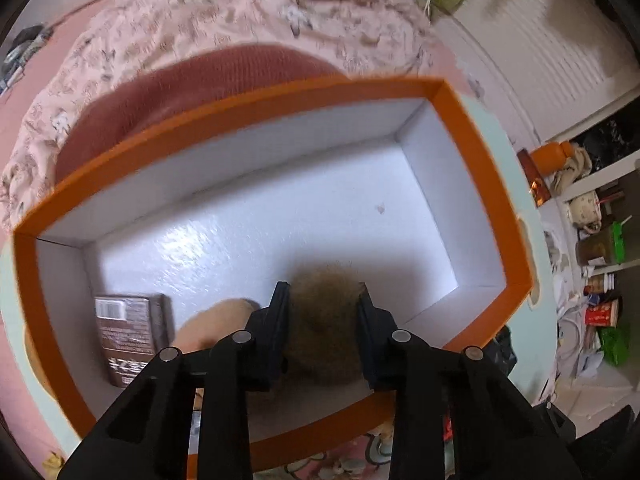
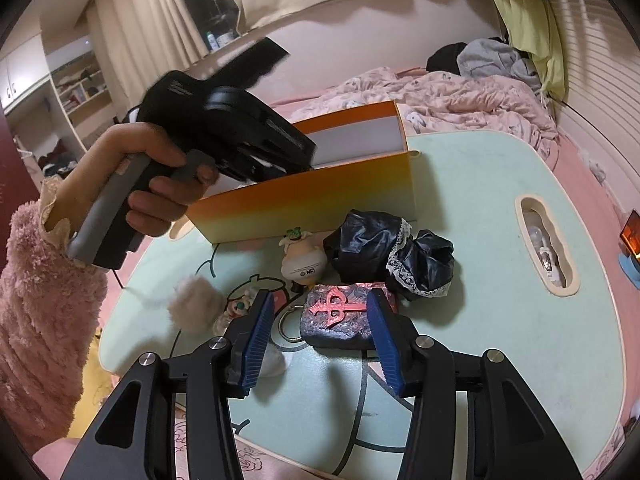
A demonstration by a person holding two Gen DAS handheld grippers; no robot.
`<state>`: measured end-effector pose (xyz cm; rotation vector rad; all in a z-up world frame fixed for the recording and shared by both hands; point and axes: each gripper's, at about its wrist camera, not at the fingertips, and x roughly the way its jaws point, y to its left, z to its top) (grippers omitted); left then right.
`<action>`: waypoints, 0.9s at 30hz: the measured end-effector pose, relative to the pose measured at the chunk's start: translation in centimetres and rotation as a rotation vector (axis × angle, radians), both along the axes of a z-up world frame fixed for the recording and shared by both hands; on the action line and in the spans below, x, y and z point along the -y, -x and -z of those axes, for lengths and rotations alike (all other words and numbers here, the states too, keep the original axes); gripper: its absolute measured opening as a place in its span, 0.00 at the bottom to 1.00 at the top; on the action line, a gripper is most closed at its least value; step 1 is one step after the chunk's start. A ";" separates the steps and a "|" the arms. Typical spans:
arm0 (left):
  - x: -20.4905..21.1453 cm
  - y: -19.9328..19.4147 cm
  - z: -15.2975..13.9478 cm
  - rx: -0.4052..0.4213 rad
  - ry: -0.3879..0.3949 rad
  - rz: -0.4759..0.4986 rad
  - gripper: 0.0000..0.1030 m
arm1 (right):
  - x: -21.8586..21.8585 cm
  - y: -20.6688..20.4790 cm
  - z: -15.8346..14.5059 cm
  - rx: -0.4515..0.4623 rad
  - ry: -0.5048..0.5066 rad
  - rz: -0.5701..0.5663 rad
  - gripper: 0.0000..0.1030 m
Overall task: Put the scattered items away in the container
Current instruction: 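Grasp the brown fluffy pompom in the box with the left gripper and lift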
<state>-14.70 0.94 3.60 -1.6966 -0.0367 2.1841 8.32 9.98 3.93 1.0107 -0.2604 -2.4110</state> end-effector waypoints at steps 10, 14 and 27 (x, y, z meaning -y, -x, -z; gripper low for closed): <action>4.0 -7.3 -8.8 -0.265 -0.199 0.008 0.31 | 0.2 0.0 0.4 0.009 0.001 0.002 0.46; 5.4 -11.0 -7.1 -0.281 -0.254 0.014 0.31 | 0.3 0.1 0.4 0.009 -0.001 -0.002 0.47; 6.8 -15.2 -1.9 -0.414 -0.314 -0.143 0.70 | 0.3 0.2 0.6 0.024 0.000 -0.006 0.47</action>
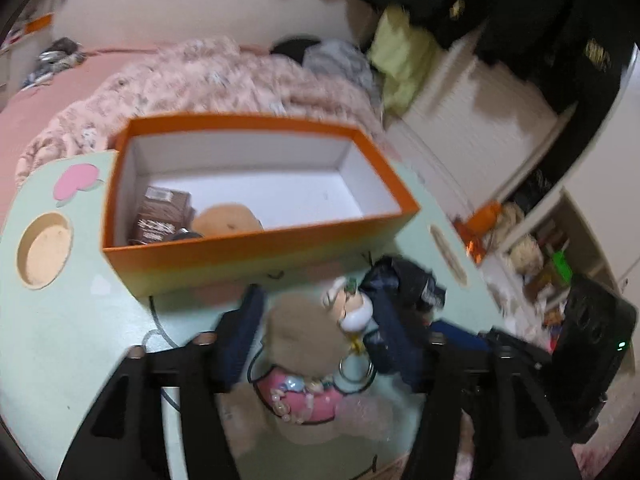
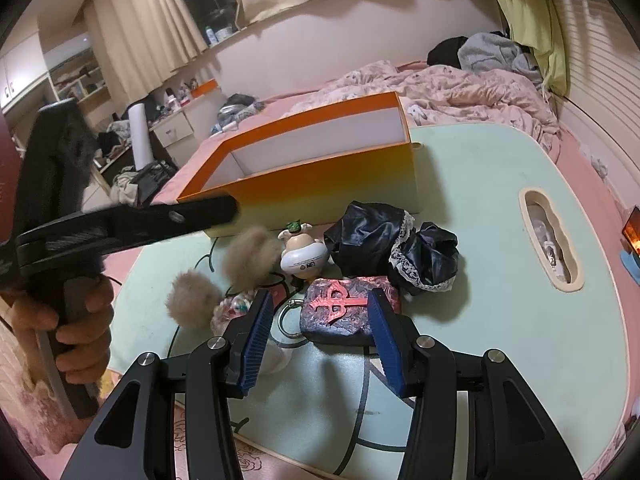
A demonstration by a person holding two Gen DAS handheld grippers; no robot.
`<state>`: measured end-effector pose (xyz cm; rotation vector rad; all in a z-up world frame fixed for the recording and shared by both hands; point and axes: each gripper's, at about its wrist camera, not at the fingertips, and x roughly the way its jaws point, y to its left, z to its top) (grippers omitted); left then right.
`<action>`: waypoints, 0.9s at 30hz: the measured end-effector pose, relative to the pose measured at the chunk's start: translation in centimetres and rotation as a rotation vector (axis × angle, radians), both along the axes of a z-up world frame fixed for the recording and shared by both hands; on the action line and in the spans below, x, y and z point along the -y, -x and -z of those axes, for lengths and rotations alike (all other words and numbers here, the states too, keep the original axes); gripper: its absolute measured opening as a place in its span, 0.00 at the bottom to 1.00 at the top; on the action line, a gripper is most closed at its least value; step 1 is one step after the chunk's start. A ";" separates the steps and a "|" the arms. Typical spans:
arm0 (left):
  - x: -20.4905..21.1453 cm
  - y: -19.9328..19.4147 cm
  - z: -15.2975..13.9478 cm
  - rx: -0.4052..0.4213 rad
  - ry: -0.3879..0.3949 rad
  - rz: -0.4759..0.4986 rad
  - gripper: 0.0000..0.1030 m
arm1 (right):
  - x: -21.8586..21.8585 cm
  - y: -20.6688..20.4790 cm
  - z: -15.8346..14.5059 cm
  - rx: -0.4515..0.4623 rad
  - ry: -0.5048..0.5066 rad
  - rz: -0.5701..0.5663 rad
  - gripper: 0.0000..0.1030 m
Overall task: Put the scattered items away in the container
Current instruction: 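Grasp the brown fluffy pompom in the box with the left gripper and lift, then grasp the tan plush toy in the box with the right gripper, set it on the table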
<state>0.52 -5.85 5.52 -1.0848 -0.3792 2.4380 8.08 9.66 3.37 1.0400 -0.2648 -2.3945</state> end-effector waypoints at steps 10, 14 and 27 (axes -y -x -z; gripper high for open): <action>7.3 -2.7 -1.2 -0.096 -0.058 -0.230 0.71 | 0.1 0.2 0.1 0.009 -0.002 -0.013 0.48; 8.6 -3.0 -1.0 -0.090 -0.026 -0.273 0.71 | 1.0 1.4 -1.8 -0.015 -0.004 -0.059 0.48; 10.6 -3.6 -0.3 -0.094 -0.112 -0.285 0.71 | 13.5 17.3 -4.1 0.363 -0.187 -0.248 0.47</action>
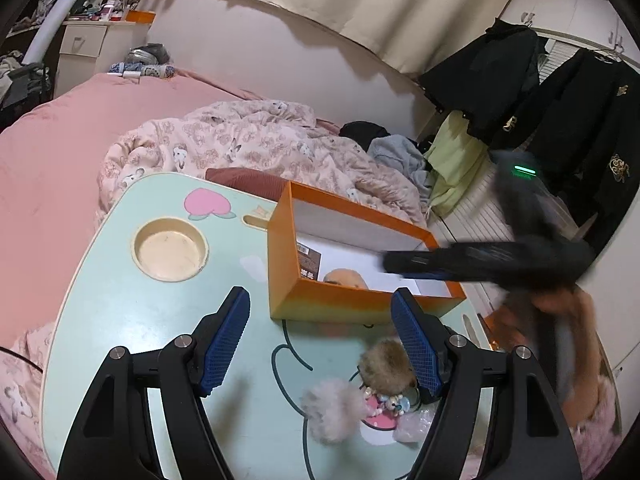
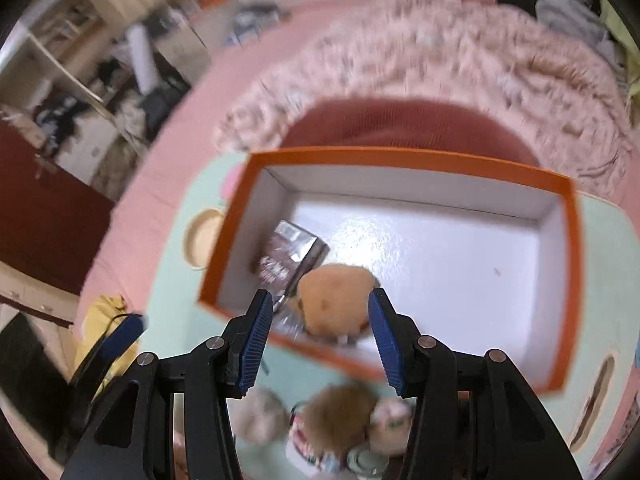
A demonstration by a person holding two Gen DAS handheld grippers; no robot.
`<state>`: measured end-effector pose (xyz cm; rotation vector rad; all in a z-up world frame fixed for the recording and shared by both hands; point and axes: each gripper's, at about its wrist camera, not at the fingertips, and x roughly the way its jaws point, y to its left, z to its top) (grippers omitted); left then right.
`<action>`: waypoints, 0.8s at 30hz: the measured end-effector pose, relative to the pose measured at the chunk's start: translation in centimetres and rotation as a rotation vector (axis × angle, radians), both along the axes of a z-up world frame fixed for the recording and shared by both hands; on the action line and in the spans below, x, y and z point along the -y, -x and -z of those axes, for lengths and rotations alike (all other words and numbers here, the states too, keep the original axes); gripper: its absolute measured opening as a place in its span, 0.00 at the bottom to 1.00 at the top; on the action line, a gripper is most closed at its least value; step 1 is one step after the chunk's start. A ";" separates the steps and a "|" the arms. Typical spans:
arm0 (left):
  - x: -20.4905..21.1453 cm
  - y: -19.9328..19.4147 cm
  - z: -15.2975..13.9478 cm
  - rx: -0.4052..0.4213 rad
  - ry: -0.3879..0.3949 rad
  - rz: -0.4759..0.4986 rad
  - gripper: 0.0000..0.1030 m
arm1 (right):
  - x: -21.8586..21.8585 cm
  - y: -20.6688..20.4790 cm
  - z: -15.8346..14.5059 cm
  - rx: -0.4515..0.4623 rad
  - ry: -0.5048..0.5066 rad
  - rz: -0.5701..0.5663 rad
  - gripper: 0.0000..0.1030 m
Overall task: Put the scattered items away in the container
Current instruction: 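Grasp the tan plush toy in the box with the right gripper, set it on the table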
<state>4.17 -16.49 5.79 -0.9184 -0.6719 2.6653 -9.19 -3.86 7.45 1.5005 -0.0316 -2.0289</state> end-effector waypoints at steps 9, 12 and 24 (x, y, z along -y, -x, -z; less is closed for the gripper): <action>0.6 0.0 0.5 0.006 -0.042 0.010 0.71 | 1.7 2.2 4.3 0.077 -0.119 -0.033 0.37; 0.6 0.2 0.8 0.017 -0.051 0.006 0.71 | 0.5 2.2 4.2 0.049 -0.091 0.004 0.35; -0.3 0.3 1.2 0.031 -0.034 0.024 0.71 | -8.0 -4.5 -3.7 -0.225 0.198 0.152 0.35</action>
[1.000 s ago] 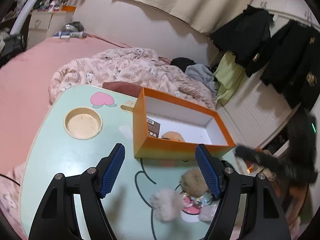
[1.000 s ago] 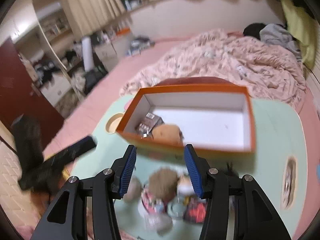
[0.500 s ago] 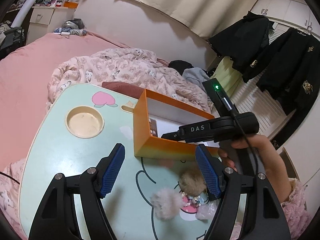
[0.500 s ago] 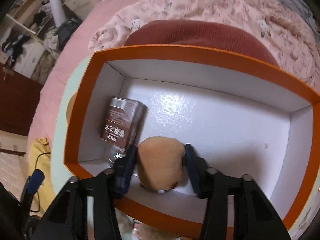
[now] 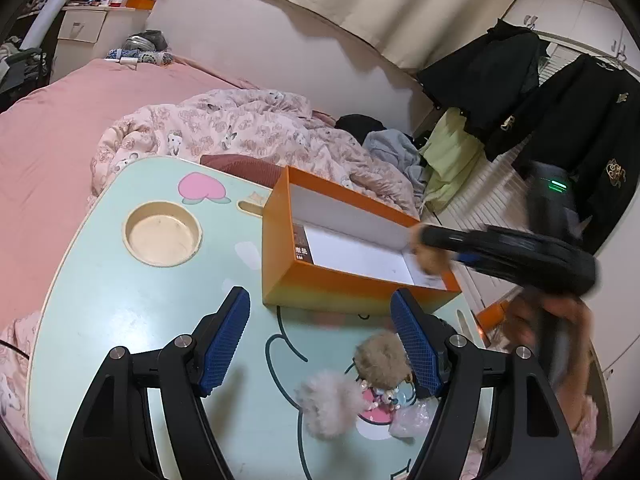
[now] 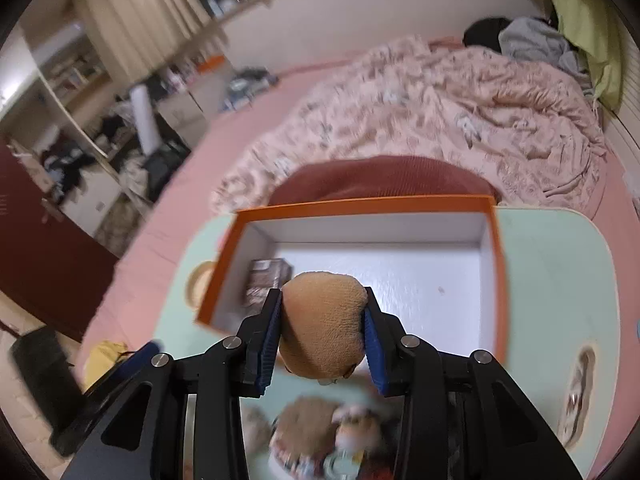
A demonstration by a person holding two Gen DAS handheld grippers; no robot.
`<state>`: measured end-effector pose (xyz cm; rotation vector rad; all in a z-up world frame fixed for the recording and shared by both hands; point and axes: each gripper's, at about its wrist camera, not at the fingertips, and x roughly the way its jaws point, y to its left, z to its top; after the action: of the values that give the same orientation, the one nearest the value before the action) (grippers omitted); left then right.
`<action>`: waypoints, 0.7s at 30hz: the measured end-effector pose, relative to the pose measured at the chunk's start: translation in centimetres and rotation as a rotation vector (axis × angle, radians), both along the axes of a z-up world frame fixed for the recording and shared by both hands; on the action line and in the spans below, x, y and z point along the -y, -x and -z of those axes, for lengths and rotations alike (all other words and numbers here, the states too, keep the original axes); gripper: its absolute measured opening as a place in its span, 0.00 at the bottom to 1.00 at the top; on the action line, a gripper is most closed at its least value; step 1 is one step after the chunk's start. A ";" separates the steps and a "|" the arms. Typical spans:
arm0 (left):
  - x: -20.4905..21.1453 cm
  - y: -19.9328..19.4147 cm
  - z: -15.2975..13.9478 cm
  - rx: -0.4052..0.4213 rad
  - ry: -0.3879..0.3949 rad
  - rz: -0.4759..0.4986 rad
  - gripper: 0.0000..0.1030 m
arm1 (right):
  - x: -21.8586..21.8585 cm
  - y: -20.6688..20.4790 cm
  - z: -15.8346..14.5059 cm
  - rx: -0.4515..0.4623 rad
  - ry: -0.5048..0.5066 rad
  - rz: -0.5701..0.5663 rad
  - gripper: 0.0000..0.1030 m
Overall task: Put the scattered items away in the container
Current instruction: 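Grasp the tan plush toy in the box with the right gripper, set it on the table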
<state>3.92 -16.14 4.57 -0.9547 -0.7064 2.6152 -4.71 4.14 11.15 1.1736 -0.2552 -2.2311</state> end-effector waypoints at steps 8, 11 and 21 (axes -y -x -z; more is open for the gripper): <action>-0.9 0.1 0.2 0.011 0.013 0.011 0.71 | -4.0 -6.6 2.3 -0.005 0.063 0.007 0.37; -1.2 0.0 0.1 0.008 0.019 0.017 0.71 | -4.7 -7.0 3.9 0.023 0.050 0.030 0.39; -1.6 -0.2 -0.2 -0.003 0.036 0.027 0.71 | -4.6 -8.1 4.6 0.003 0.106 0.010 0.56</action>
<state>4.13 -14.49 4.79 -0.9629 -0.6425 2.6141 3.37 8.69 6.54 1.1213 -0.3769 -2.1964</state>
